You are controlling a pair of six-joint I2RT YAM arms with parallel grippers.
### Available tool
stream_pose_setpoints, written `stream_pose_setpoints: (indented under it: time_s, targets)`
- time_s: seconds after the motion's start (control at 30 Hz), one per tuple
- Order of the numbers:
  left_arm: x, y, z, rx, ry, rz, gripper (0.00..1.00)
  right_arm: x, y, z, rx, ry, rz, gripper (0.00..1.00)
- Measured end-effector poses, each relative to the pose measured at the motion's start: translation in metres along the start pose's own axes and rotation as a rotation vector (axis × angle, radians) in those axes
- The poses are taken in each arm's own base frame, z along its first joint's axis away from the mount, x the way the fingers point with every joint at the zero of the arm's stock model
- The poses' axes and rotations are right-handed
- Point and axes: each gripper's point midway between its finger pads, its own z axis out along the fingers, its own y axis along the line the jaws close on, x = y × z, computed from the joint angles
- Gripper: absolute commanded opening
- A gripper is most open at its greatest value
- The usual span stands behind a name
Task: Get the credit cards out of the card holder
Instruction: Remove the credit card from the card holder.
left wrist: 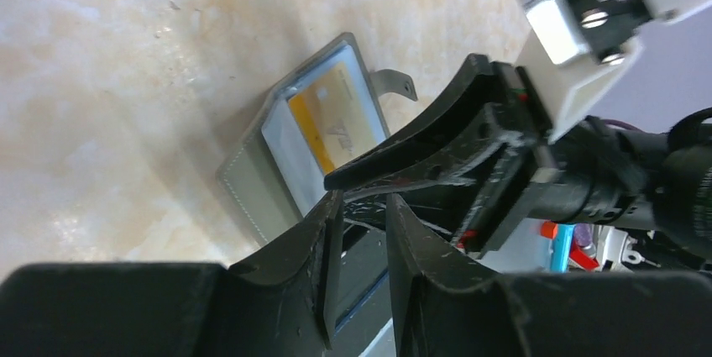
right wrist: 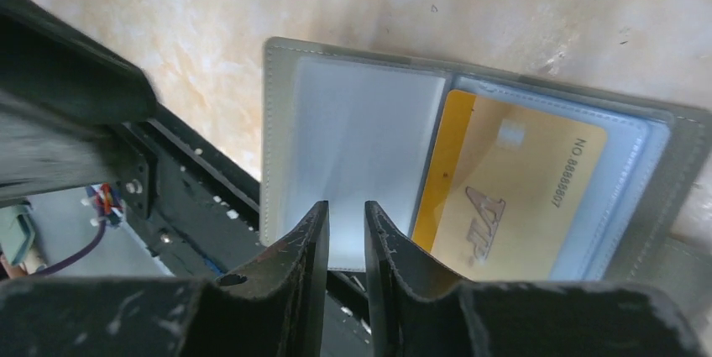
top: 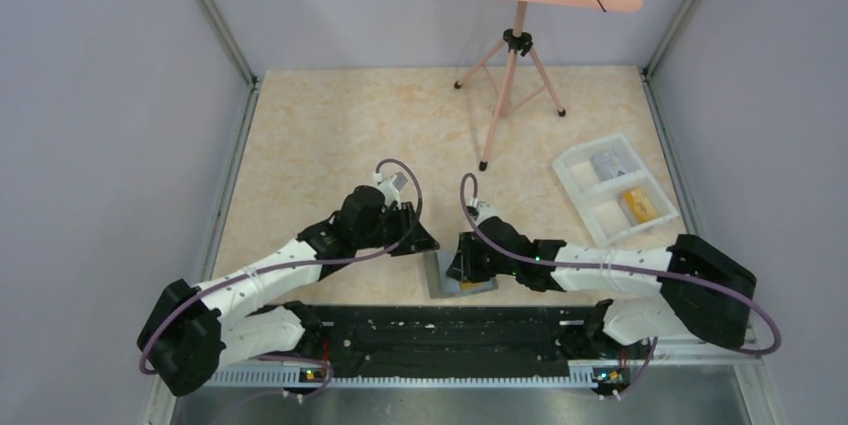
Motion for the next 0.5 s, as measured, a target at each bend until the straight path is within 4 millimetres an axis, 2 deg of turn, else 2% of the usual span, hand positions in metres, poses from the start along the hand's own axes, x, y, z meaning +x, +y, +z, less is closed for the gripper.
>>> stream_pose_setpoints:
  time_s: [0.23, 0.33, 0.5]
  targets:
    - [0.016, -0.015, 0.012, 0.056, 0.037, -0.004, 0.28, -0.039, 0.014, -0.043, -0.054, -0.153, 0.012, 0.23]
    - [0.031, -0.012, 0.023, 0.059, 0.078, -0.021, 0.27, -0.049, 0.003, -0.051, -0.035, -0.189, 0.032, 0.23]
    - [0.051, 0.0, 0.043, 0.025, 0.143, -0.051, 0.27, -0.042, -0.024, -0.048, 0.036, -0.167, 0.049, 0.22]
